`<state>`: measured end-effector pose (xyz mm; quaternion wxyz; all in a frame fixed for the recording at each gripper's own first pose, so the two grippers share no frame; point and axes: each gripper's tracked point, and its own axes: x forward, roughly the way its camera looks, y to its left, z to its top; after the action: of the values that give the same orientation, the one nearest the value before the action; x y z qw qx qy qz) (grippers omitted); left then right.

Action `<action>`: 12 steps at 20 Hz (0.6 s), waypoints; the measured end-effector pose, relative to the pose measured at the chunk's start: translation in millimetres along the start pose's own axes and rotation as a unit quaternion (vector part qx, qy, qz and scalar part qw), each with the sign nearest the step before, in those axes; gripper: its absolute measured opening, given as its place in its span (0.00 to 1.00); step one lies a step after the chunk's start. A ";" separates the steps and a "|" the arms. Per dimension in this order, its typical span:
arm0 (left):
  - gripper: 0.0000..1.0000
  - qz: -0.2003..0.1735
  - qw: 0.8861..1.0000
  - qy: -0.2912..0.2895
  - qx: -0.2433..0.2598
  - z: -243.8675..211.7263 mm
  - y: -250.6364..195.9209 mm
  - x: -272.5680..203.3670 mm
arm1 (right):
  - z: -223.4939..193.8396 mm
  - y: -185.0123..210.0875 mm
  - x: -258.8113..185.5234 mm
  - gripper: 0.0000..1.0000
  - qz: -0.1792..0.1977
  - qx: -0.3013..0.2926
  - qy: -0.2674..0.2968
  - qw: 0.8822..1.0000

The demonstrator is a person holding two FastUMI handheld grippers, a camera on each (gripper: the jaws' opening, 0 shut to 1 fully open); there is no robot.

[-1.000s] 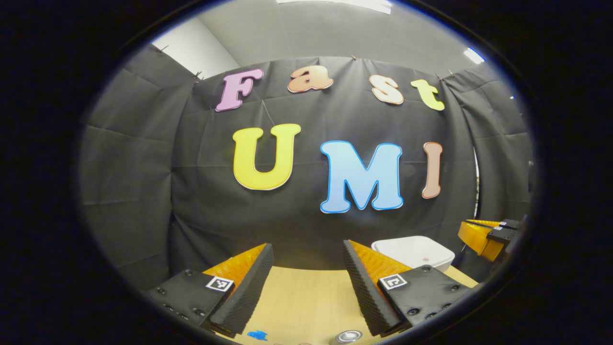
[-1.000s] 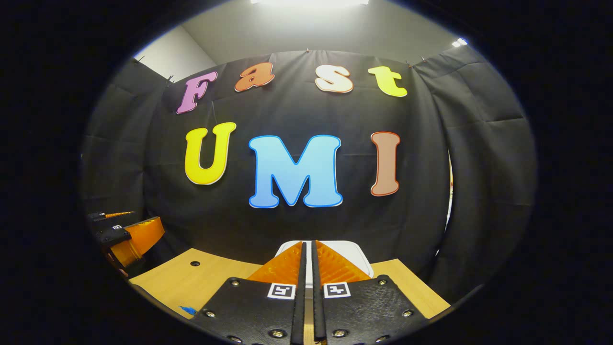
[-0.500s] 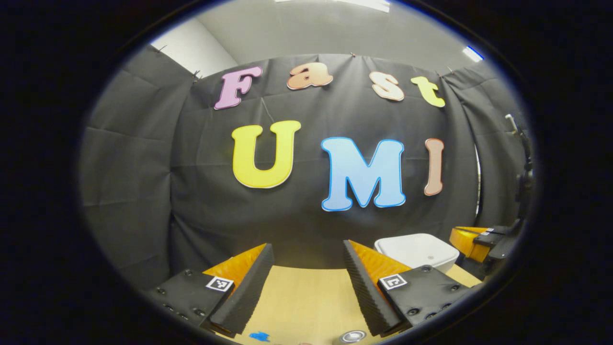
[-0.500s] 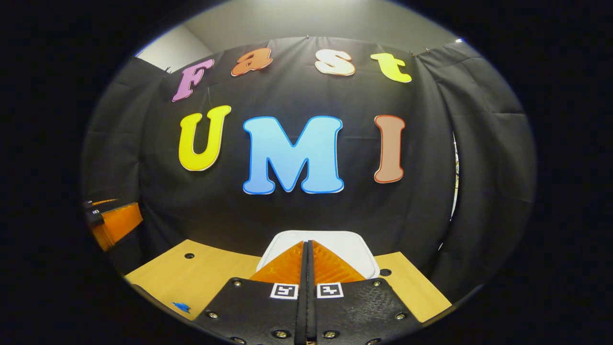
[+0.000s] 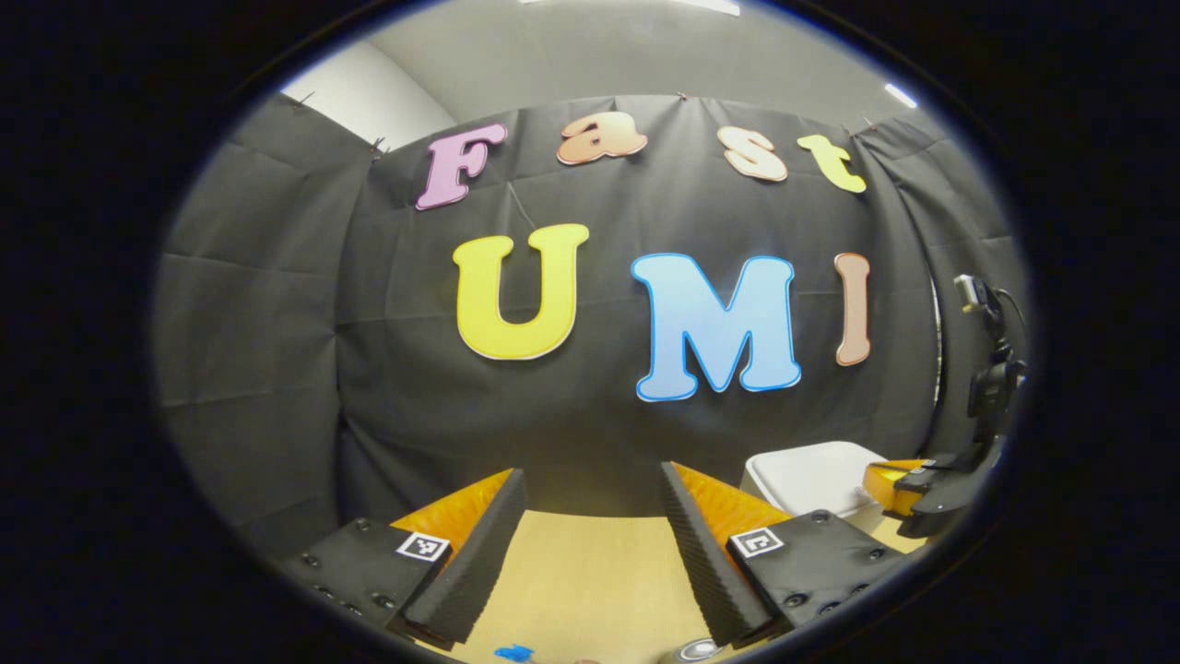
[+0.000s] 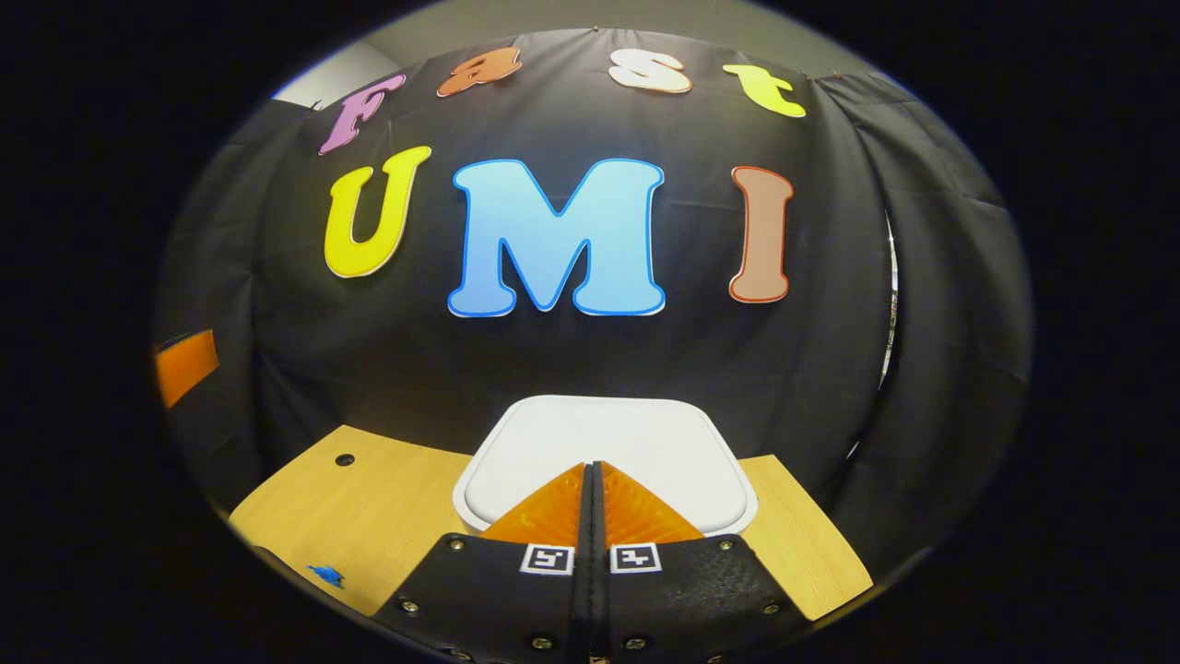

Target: Press the lid of the desktop garbage bin to open it, pick up the crumpled paper on the desktop and throw it into the bin, then pick up the pop can on the desktop and drop it into the bin, and finally close the garbage bin lid.

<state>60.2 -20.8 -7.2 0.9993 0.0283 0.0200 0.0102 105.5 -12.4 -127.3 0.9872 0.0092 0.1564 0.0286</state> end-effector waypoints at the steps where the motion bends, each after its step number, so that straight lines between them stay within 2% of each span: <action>1: 0.95 0.000 1.000 0.002 0.000 -0.5 -1.0 1.9 | -1.9 -0.1 1.6 0.00 -0.001 0.001 0.003 1.000; 12: 0.95 -0.006 1.000 0.006 -0.003 -3.0 -3.1 4.7 | -14.6 -3.0 7.5 0.01 -0.007 0.022 0.013 1.000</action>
<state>64.8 -23.6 -10.5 0.9993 0.0256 0.0267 0.0046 108.3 -14.8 -143.5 0.9848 0.0299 0.1699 0.0187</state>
